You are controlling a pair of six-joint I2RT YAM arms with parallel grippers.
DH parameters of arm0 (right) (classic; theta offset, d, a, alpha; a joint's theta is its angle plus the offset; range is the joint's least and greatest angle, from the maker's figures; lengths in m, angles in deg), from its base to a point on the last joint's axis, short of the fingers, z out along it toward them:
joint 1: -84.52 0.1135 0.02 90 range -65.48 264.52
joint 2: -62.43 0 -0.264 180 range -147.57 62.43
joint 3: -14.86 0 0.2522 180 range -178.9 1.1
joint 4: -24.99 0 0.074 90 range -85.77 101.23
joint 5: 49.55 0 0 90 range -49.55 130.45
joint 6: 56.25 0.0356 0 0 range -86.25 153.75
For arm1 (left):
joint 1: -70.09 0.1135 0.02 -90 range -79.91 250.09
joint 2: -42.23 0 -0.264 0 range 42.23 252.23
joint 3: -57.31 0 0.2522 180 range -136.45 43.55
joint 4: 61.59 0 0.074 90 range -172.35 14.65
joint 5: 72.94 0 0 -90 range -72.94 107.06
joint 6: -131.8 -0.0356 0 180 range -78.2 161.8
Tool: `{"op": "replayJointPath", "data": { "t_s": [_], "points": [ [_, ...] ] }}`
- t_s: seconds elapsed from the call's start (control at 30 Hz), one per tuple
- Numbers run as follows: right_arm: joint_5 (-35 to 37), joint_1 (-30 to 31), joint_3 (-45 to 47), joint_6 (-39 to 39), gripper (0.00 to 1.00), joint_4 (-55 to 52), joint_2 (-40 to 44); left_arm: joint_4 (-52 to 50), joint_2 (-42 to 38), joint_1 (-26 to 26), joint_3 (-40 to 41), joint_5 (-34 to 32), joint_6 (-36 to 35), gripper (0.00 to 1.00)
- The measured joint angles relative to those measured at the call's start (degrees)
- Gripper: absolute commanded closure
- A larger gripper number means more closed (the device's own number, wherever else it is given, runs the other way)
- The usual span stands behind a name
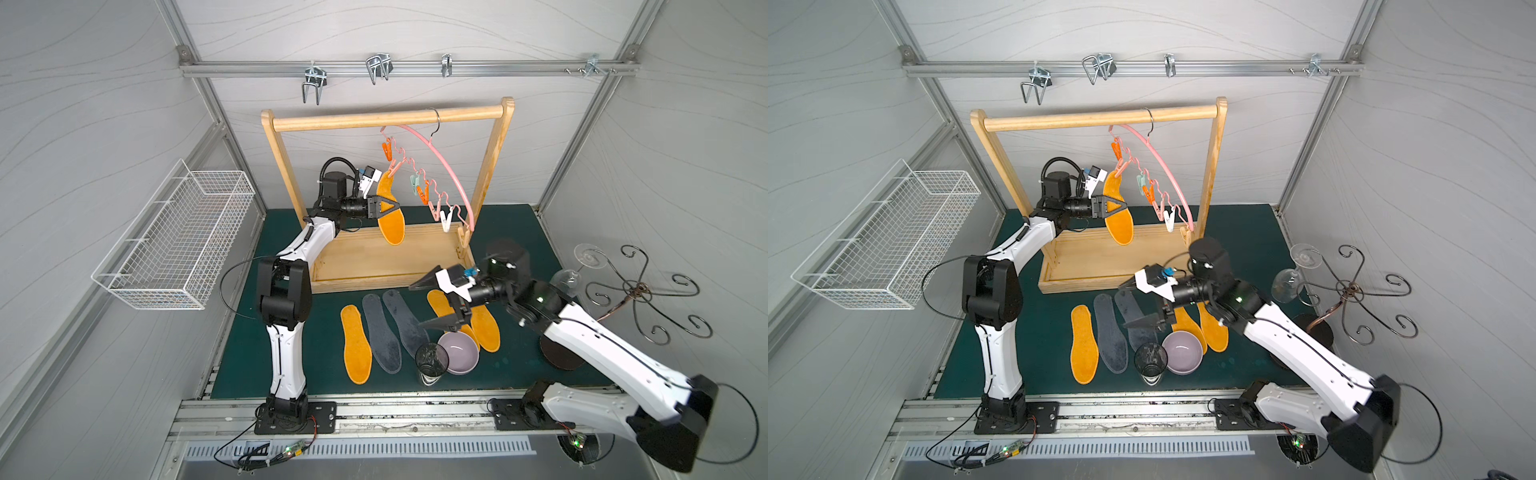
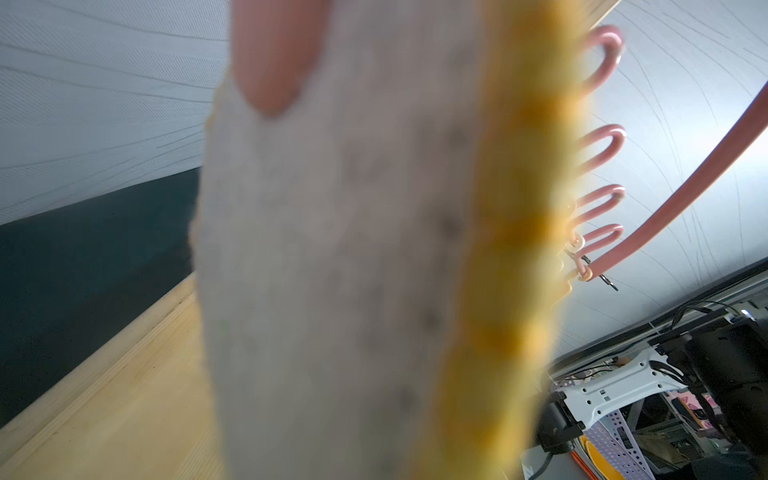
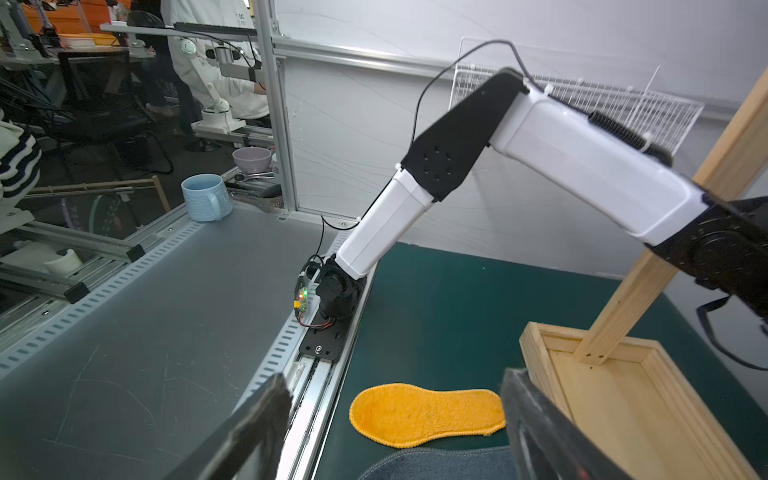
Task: Take the shoe insoles off the hanger
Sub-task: Remove the insole from the hanger.
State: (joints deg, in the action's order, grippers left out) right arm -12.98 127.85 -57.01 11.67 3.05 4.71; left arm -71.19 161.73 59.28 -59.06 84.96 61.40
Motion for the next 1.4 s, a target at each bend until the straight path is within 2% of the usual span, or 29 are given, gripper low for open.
{"op": "replayJointPath", "data": {
  "t_s": [0.13, 0.23, 0.3, 0.33, 0.5, 0.57, 0.6, 0.8, 1.07, 1.4],
  "points": [
    [2.91, -7.96, 3.91, 3.26, 0.26, 2.05, 9.79, 0.24, 0.00, -0.09, 0.00, 0.00, 0.00, 0.92],
    [6.32, -15.82, 4.74, 9.20, 0.38, 4.55, 13.14, 0.39, 0.00, -0.35, 0.00, 0.00, -0.07, 0.92],
    [10.03, -19.98, 4.66, 13.49, 0.52, 5.53, 13.66, 0.37, 0.00, -0.59, 0.00, 0.00, -0.11, 0.92],
    [11.96, -21.64, 4.50, 15.50, 0.54, 5.53, 13.70, 0.37, 0.02, -0.66, 0.00, 0.00, -0.11, 0.92],
    [22.73, -26.12, 2.99, 22.91, 0.61, 5.01, 13.92, 0.39, 0.13, -0.98, 0.00, 0.02, -0.11, 0.92],
    [25.79, -26.69, 0.52, 23.78, 0.75, 3.48, 12.63, 0.35, 0.37, -1.01, 0.00, 0.02, -0.11, 0.92],
    [27.19, -26.97, -1.36, 24.04, 0.79, 2.75, 11.58, 0.37, 0.57, -1.05, 0.00, 0.02, -0.11, 0.92],
    [33.51, -28.61, -6.25, 22.60, 0.81, 3.06, 3.91, 0.28, 2.23, -1.36, -0.02, 0.02, -0.11, 0.92],
    [36.44, -29.20, -6.36, 20.41, 0.81, 5.40, -10.16, -0.85, 3.76, -1.95, -1.77, 0.00, -0.28, 0.92],
    [28.04, -29.22, -11.26, 19.10, 0.75, 12.24, -21.09, -4.37, 3.89, -3.23, -3.67, -0.46, -3.39, 0.93]
  ]
}}
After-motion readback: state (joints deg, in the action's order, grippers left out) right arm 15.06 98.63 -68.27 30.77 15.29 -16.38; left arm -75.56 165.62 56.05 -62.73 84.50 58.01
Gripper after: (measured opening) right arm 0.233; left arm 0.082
